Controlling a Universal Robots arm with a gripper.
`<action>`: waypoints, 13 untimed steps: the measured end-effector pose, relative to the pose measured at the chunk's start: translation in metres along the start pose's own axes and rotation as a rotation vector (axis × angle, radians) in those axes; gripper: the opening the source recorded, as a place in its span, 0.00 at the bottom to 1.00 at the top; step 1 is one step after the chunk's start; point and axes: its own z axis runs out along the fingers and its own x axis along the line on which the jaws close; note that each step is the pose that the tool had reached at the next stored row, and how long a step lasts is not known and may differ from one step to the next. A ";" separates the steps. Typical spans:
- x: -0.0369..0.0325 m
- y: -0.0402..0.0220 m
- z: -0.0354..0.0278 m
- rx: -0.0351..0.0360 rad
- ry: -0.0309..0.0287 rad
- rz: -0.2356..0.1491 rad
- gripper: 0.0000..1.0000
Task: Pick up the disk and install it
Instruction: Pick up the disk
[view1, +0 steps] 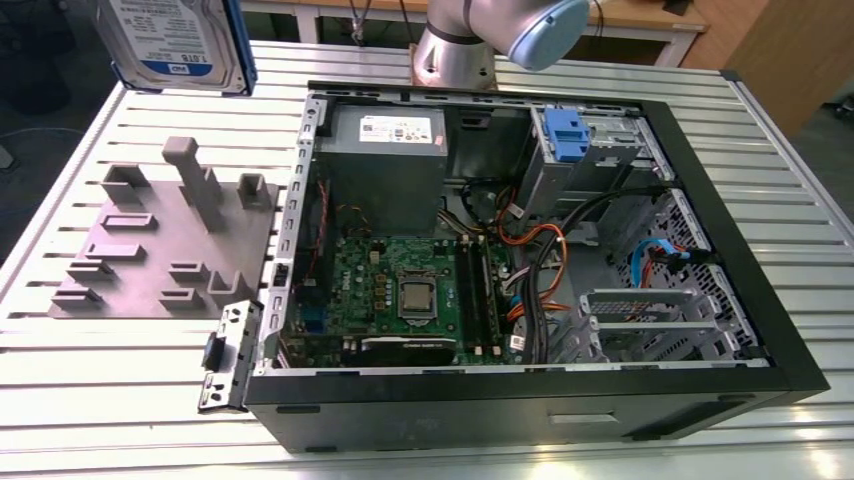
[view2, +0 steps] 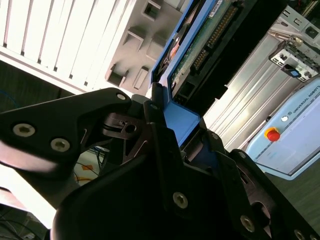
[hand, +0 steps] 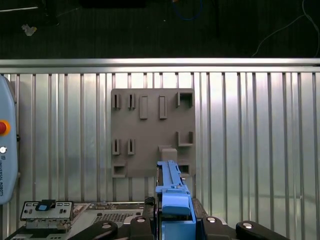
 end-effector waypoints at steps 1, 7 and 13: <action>0.0000 -0.0001 0.0000 -0.0001 0.0000 0.000 0.37; -0.0001 -0.0023 -0.0001 -0.0001 0.0001 0.000 0.37; -0.0002 -0.0064 -0.0001 0.0000 0.0000 0.000 0.37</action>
